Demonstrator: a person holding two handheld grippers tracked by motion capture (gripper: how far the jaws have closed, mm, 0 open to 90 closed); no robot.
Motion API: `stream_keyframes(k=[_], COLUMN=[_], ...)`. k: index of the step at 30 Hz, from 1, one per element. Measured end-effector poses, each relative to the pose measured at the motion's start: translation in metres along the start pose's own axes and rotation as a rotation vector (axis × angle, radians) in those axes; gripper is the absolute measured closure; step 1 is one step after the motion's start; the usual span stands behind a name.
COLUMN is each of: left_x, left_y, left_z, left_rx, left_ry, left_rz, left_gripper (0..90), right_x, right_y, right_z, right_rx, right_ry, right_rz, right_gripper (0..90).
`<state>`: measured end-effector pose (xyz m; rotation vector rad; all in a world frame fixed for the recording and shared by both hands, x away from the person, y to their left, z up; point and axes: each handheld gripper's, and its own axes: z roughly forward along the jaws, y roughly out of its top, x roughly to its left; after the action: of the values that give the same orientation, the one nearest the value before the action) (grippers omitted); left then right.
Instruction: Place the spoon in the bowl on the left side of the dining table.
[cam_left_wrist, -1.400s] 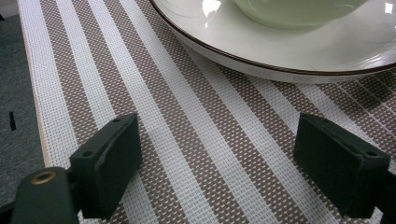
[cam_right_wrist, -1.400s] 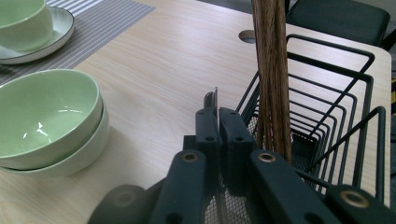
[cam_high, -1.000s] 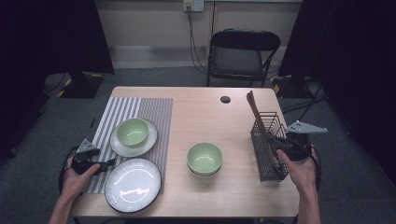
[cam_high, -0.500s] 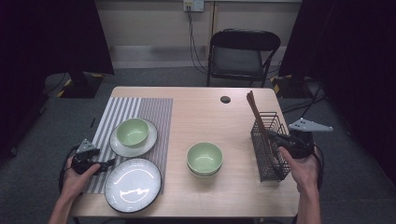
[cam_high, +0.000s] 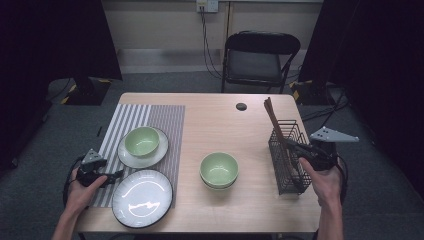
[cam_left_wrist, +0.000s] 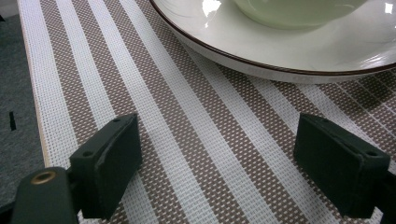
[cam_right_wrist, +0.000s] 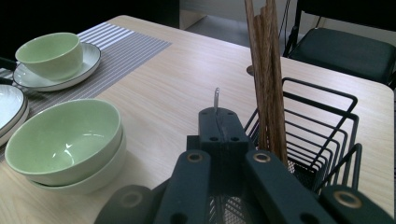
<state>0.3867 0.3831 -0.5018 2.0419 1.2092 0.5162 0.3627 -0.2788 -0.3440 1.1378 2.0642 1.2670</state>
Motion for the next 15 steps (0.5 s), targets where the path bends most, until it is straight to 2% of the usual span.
stream_keyframes(k=[7, 15], left_x=[0.000, 0.000], left_y=[0.000, 0.000], left_z=[0.000, 0.000], left_rx=[0.000, 0.000], left_ry=[0.000, 0.000], left_rz=[0.000, 0.000], left_gripper=[14.5, 14.5], right_x=[0.000, 0.002], right_y=[0.007, 0.014], right_z=[-0.004, -0.006], right_rx=[-0.026, -0.044], right_ry=[0.015, 0.009], right_rz=[0.001, -0.019], right_gripper=[90.0, 90.0])
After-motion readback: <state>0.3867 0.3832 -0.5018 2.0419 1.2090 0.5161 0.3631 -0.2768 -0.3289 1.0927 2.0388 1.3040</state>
